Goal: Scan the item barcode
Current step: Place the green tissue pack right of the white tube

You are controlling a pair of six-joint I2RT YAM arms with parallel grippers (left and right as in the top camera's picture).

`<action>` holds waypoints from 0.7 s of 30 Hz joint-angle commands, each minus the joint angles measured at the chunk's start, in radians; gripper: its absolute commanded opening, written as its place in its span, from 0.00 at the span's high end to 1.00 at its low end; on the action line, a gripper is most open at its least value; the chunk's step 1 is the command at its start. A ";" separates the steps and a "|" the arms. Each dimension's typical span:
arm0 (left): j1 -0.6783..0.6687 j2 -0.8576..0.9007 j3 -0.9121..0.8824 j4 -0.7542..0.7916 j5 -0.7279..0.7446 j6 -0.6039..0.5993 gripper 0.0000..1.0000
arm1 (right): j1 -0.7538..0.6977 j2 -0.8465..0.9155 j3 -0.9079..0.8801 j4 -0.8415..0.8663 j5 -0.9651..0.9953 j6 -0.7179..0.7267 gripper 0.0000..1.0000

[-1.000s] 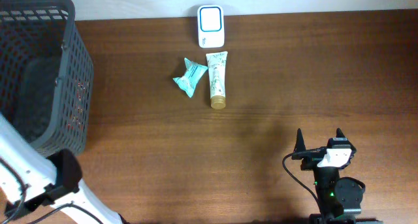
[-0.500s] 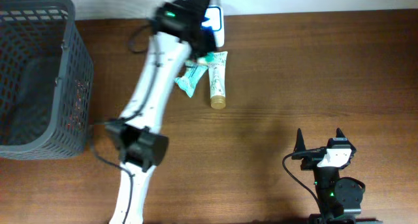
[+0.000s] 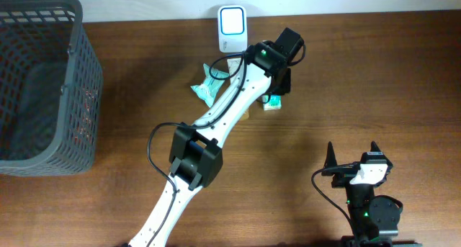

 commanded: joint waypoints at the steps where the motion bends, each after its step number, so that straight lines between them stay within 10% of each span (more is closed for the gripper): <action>1: 0.043 -0.021 0.048 0.001 -0.048 0.061 0.57 | -0.006 -0.006 -0.008 -0.004 0.002 0.002 0.01; 11: 0.589 -0.369 0.517 0.015 -0.055 0.151 0.01 | -0.006 -0.006 -0.008 -0.004 0.002 0.001 0.01; 21: 1.197 -0.445 0.417 -0.165 -0.055 0.296 0.01 | -0.006 -0.006 -0.008 -0.004 0.002 0.001 0.01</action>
